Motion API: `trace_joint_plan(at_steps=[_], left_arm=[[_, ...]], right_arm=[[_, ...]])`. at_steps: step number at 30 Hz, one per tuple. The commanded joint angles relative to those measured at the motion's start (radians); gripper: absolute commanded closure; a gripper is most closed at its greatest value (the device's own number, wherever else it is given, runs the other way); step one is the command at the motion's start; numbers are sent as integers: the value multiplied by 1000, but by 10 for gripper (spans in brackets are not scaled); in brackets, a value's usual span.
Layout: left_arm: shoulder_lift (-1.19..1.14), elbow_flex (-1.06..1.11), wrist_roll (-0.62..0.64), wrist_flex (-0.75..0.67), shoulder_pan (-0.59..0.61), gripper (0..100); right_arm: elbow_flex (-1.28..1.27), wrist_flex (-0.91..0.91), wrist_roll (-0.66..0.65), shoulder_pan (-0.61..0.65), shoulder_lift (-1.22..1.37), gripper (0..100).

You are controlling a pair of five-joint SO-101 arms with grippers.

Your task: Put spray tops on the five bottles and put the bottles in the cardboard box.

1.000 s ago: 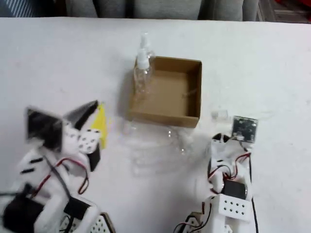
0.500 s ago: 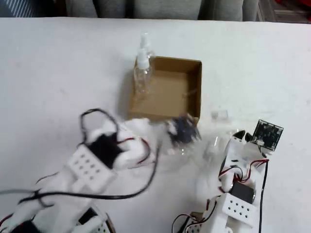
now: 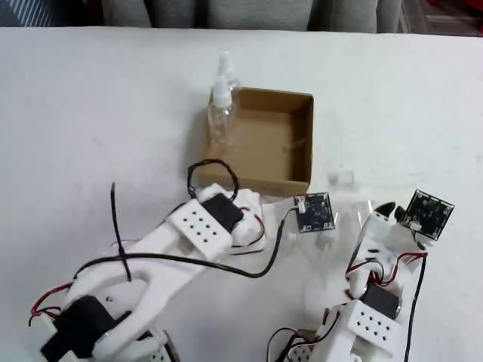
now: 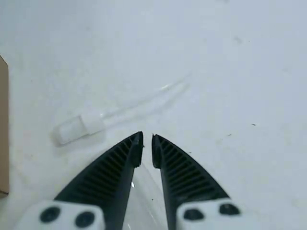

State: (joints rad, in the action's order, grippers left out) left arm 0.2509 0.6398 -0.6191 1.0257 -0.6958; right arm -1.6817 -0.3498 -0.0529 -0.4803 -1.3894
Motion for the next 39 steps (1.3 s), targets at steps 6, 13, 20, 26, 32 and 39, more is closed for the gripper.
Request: trace_joint_plan(at_steps=[6,13,20,26,32,39], left_arm=[[-12,-41,23,-46,2,776],[-16,-37,21,-92,1,727],[-162,-57,20,-166,-13,713],[-326,-153,23,-175,-5,714],[-366,-180,23,-169,-7,714],[-367,-178,23,-152,-12,924]], right_arm=[[-12,18,-11,27,-15,983],[-12,18,-12,27,-13,983],[-12,16,-12,27,-13,983],[-12,16,-12,27,-10,983],[-12,16,-12,27,-10,983],[-12,16,-12,27,-8,983]])
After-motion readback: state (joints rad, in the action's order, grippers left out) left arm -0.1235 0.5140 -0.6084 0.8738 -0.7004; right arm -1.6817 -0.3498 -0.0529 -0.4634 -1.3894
